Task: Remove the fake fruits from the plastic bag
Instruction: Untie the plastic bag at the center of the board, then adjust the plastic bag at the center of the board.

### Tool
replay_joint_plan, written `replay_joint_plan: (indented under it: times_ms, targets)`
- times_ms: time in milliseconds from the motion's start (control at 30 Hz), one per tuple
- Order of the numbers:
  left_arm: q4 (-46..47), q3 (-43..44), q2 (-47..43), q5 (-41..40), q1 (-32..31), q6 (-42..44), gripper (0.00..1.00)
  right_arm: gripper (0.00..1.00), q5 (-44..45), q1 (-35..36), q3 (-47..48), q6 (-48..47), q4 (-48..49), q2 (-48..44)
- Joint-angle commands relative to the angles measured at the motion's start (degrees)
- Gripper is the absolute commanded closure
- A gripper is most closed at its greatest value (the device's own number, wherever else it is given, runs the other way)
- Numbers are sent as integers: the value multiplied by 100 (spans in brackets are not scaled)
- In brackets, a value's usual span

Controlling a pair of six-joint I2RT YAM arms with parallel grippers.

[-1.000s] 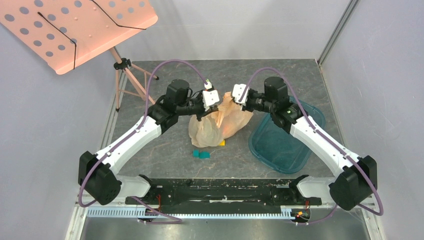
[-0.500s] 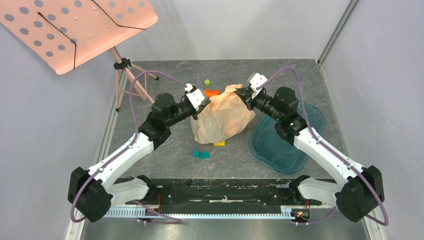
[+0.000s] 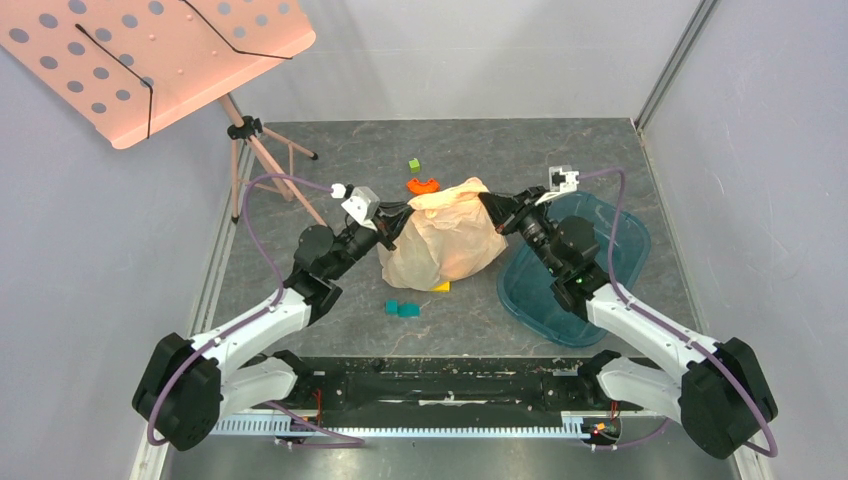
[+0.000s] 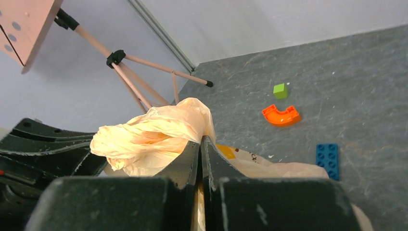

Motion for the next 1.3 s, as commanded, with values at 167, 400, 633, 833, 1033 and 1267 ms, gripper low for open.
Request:
replay_joint_plan:
  times_ms: [167,400,633,833,1033,1267]
  targets:
    - [1099,-492,-176,-735,133,-583,98,100,1226,-113,-611,990,907,-407]
    - [1306,-610,-154,-587,145,-543,98,96,1093,-116,-743,326,1033,-549]
    - [1099,-405,-158,-12,145,-161,98,38,-238,-110,-345,-2379,942,-692]
    - [954,-291,-165,239,144,61,98,21,-781,-112,119,-3559,574,-605]
    - [932,-241,-166,360,145,101,98,19,-778,-112,915,-3889,-26,-103]
    - [932,-226,-193,364,146,145,98,20,-724,-112,1628,-3809,-739,539]
